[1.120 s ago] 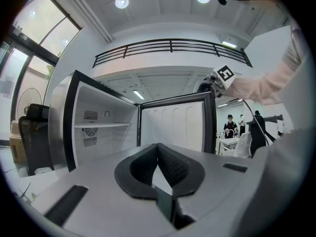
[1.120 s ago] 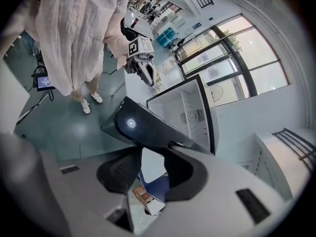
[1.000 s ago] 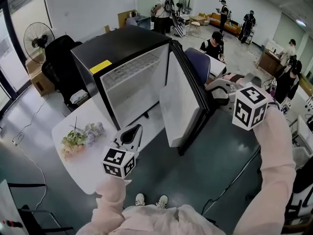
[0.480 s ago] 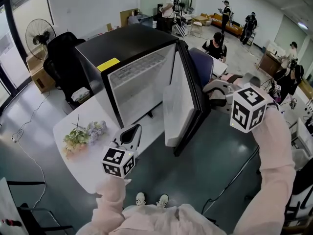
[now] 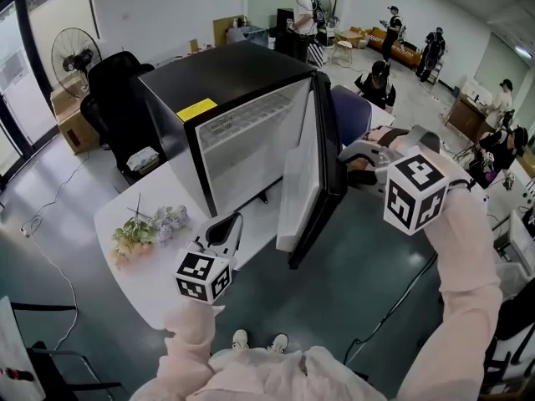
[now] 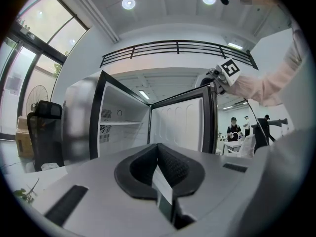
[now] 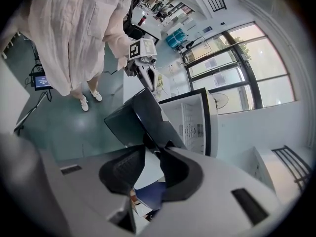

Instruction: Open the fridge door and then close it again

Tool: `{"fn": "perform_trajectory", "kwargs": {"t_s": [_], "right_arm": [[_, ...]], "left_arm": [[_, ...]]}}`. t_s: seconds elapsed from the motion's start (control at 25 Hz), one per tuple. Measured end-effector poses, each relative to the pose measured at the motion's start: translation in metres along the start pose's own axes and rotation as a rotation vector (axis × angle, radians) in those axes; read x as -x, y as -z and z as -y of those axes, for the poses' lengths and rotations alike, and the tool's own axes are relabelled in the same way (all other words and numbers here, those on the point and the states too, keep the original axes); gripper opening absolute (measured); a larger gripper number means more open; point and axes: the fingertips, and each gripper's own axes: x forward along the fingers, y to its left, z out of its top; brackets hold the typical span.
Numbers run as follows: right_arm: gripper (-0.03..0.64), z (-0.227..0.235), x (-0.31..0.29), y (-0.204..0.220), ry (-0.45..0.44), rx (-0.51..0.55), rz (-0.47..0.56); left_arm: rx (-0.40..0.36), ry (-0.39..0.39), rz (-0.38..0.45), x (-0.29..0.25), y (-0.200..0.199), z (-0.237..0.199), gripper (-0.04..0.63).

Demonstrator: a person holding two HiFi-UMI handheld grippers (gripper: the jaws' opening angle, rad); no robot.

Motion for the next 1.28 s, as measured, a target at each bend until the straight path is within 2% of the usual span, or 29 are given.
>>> {"fn": "perform_trajectory", "kwargs": {"t_s": [0.68, 1.28], "right_arm": [[0.069, 0.042, -0.030, -0.045, 0.062, 0.092, 0.069], [0.060, 0.077, -0.060, -0.074, 0.058, 0.150, 0.070]], "left_arm": [[0.012, -0.062, 0.011, 0.013, 0.001, -0.033, 0.011], [0.028, -0.144, 0.020, 0.041, 0.002, -0.076, 0.011]]}}
